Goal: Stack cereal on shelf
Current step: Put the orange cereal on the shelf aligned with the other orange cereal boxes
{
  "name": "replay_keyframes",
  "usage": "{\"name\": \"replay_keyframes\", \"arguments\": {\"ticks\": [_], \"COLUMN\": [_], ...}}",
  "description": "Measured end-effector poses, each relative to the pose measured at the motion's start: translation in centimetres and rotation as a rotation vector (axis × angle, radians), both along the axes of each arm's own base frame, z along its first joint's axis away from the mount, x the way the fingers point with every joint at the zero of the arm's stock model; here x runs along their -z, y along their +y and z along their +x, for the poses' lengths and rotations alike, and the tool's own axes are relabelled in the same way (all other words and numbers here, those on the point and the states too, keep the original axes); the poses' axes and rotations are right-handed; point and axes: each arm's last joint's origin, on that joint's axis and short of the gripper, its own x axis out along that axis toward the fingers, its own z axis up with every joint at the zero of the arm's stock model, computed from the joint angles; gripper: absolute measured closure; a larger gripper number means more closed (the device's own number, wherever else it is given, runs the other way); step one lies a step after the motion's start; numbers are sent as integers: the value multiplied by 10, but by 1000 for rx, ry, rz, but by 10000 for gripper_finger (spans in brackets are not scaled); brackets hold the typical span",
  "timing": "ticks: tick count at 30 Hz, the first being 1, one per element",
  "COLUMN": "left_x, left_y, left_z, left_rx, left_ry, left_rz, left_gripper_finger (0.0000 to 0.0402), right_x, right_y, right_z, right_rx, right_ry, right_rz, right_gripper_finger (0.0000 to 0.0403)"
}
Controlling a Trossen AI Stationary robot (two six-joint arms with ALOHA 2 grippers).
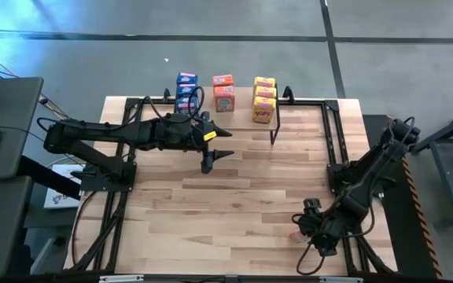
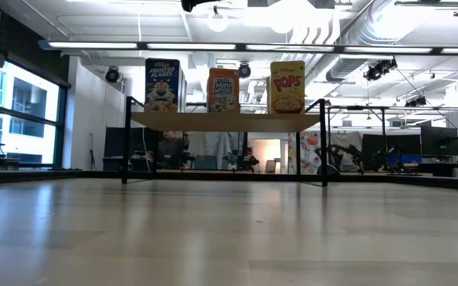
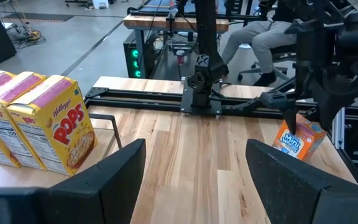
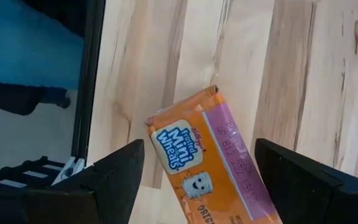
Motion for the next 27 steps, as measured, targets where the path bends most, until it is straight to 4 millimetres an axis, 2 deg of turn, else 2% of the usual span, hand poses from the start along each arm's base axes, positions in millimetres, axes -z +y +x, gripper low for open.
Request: {"name": "replay_keyframes", "arguments": {"ticks": [8, 27], "left_x": [0, 0], "left_y": [0, 0], "left_z": [0, 0], "left_rx": [0, 1], "left_ry": [0, 0], "left_rz": [0, 1], "left_gripper_finger": [133, 133], "right_x": [5, 6], "right_y": [1, -2], "right_z": [1, -1], "right_rx": [58, 62], "right_ry": [33, 48], "right_rz": [0, -46], "right_gripper_finger": [104, 106]}}
